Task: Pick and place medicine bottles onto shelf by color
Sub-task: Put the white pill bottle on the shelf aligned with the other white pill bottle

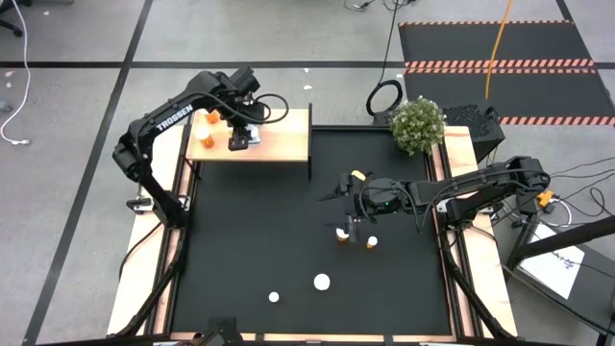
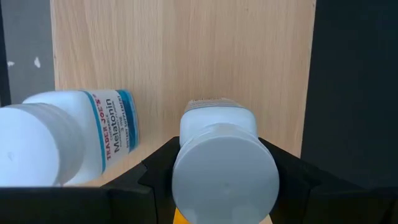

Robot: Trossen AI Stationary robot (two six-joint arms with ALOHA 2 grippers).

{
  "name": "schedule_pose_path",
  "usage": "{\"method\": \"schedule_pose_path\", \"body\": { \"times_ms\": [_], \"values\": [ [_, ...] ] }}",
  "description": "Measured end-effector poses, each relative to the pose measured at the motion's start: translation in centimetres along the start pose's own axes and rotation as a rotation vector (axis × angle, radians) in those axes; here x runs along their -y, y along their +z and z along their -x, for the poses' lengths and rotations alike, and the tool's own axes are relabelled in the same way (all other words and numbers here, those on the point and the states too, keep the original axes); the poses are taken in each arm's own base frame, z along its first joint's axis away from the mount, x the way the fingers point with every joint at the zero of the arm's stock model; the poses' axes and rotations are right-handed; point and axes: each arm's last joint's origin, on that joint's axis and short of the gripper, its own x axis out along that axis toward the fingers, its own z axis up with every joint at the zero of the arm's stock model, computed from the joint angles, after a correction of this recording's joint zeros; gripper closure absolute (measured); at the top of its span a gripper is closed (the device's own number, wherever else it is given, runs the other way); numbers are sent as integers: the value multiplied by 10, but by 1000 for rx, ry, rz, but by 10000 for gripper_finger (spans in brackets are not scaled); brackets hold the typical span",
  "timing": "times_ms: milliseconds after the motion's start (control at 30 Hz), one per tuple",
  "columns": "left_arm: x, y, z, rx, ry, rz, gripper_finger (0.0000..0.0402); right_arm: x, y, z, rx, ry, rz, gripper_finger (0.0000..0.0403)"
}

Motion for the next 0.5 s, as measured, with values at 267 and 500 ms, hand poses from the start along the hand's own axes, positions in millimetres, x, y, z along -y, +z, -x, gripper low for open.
{"method": "schedule_pose_path", "body": {
  "times_ms": [267, 500],
  "values": [
    [0, 0, 0, 3, 4, 3, 217, 0, 0, 0, 0, 0, 0, 94],
    [-1, 1, 0, 8, 11, -2, 174, 0, 0, 0, 0, 0, 0, 94]
  ]
}}
